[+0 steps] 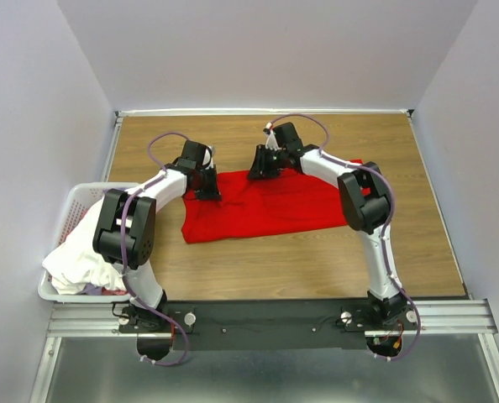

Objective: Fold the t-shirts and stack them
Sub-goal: Fold the tshirt

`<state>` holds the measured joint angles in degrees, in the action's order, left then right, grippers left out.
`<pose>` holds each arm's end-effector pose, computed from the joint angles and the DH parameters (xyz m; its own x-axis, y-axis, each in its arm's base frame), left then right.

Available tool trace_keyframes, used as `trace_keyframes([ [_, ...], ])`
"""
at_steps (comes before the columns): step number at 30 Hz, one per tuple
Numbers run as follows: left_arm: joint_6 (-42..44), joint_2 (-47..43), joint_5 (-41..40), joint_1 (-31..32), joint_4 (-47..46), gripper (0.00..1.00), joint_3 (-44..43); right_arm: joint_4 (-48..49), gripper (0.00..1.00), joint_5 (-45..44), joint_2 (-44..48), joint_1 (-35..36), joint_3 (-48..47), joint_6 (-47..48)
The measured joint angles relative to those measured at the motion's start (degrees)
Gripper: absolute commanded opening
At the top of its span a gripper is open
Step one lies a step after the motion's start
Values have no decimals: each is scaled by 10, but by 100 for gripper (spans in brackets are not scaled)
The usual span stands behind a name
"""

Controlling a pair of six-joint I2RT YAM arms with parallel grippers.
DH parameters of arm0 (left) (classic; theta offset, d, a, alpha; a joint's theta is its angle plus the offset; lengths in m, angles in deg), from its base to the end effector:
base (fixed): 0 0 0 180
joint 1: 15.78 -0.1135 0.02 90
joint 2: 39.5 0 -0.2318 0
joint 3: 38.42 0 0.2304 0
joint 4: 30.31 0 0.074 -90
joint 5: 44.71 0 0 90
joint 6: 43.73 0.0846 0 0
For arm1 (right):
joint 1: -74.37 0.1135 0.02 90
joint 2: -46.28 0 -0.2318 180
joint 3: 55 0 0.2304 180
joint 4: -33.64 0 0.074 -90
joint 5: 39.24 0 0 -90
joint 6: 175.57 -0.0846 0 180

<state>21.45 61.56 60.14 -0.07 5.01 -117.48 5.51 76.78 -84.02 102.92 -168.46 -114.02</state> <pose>0.3428 -0.1189 0.1236 -0.9012 -0.1680 -0.3995 0.0183 0.9062 -0.4224 0.4185 0.2699 0.1175 -0.8803 0.0084 -0.4743 -0.3216 0.7245 0.6096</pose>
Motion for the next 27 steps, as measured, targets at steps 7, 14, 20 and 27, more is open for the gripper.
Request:
trace_keyframes([
  [7, 0, 0, 0, 0, 0, 0, 0, -1, 20, 3, -18, 0, 0, -17],
  [14, 0, 0, 0, 0, 0, 0, -3, 0, 1, 1, -12, 0, 10, -18],
  [20, 4, 18, 0, -4, 7, 0, -55, -2, 1, -14, 30, -5, 32, -17],
  [27, 13, 56, 0, -11, 9, 0, -123, 1, 1, -24, 79, -12, 32, -17],
])
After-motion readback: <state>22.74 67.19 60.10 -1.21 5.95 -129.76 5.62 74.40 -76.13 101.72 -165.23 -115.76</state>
